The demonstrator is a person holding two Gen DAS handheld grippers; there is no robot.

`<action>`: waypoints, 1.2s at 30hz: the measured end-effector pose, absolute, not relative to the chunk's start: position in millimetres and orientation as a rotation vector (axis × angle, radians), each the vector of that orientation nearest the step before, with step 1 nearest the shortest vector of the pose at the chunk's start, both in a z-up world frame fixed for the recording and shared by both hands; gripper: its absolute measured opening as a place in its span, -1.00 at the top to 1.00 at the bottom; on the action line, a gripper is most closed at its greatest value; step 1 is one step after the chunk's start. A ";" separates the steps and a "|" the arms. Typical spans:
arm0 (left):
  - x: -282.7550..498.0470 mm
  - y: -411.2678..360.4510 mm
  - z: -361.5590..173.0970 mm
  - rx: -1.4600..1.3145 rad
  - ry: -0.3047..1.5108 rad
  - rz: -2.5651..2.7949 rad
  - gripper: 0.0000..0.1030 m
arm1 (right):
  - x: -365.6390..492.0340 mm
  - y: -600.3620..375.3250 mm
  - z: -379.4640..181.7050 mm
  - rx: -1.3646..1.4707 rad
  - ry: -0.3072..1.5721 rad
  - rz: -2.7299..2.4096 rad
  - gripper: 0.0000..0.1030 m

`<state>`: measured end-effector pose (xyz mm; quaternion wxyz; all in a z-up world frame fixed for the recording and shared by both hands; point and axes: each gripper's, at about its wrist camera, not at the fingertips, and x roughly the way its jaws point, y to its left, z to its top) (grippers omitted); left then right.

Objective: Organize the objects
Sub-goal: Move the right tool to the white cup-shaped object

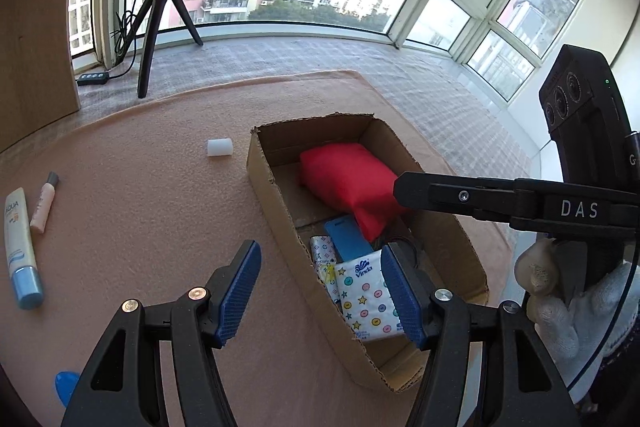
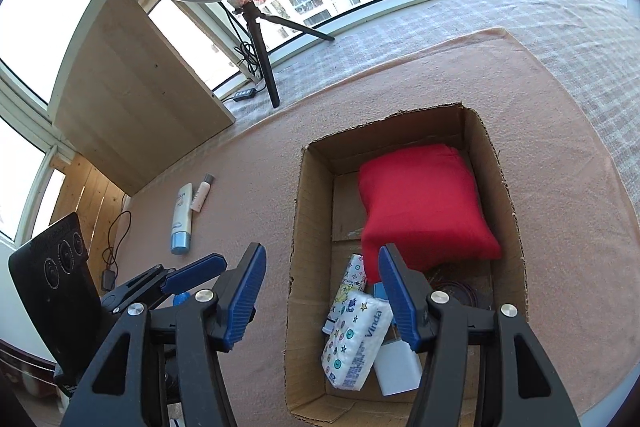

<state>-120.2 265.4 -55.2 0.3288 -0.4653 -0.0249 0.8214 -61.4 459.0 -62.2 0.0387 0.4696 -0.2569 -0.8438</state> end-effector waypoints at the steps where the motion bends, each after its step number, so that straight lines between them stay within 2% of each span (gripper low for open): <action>1: -115.5 256.4 -55.1 -1.223 -0.070 2.157 -0.28 | -60.9 454.4 -62.2 1.434 -0.790 -2.576 -0.07; 8: -83.3 179.4 -58.8 -1.280 -0.091 2.234 -0.28 | -74.3 413.8 -57.0 1.434 -0.708 -2.518 -0.07; 14: -67.2 114.1 -63.7 -1.318 -0.138 2.307 -0.28 | -121.5 385.7 -47.7 1.449 -0.639 -2.481 -0.05; 18: -60.9 76.6 -64.3 -1.319 -0.200 2.349 -0.28 | -172.6 374.2 -49.4 1.529 -0.515 -2.512 0.16; 19: -58.0 68.9 -65.0 -1.316 -0.210 2.362 -0.28 | -186.9 373.0 -53.0 1.568 -0.499 -2.516 0.27; 23: -48.9 37.0 -68.3 -1.318 -0.269 2.396 -0.28 | -241.6 378.5 -78.8 1.750 -0.521 -2.489 0.51; 29: -39.1 -10.1 -77.8 -1.342 -0.374 2.451 -0.28 | -292.5 386.9 -125.2 1.989 -0.522 -2.469 0.58; 36: -35.5 -38.8 -87.4 -1.367 -0.433 2.481 -0.28 | -310.9 387.0 -151.9 2.133 -0.397 -2.488 0.58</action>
